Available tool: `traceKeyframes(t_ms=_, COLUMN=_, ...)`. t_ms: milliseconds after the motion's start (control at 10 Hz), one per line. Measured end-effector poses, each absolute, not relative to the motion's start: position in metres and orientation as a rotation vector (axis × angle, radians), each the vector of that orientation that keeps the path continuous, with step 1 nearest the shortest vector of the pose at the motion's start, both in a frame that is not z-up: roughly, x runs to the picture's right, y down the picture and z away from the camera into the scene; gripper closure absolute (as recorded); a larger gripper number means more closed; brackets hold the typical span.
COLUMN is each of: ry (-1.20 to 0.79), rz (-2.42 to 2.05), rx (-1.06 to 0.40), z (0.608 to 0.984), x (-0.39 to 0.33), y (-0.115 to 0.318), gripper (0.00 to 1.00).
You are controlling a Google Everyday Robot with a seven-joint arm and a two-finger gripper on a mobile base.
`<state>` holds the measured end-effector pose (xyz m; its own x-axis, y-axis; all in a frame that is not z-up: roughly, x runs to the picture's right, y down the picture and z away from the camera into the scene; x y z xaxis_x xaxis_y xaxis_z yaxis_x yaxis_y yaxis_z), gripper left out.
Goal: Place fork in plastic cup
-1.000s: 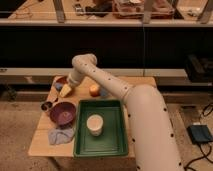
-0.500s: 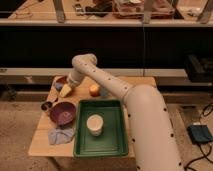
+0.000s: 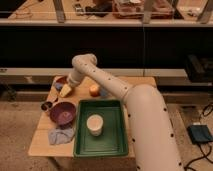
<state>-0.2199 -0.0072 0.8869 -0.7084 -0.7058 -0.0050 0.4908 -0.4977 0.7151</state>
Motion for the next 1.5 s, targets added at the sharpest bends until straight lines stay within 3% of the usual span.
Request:
traceKeyframes(t_ms=500, ry=-0.930, rz=-2.029, rx=0.406, z=0.866, x=-0.217, y=-0.027, gripper=0.20)
traceKeyframes(t_ms=1100, ry=-0.835, rz=-1.817, rx=0.213, z=0.836, x=-0.210, y=-0.037, gripper=0.20)
traceKeyframes(t_ms=1500, ry=-1.039, rz=-1.704, rx=0.293, z=0.852, x=-0.216, y=-0.016, gripper=0.20)
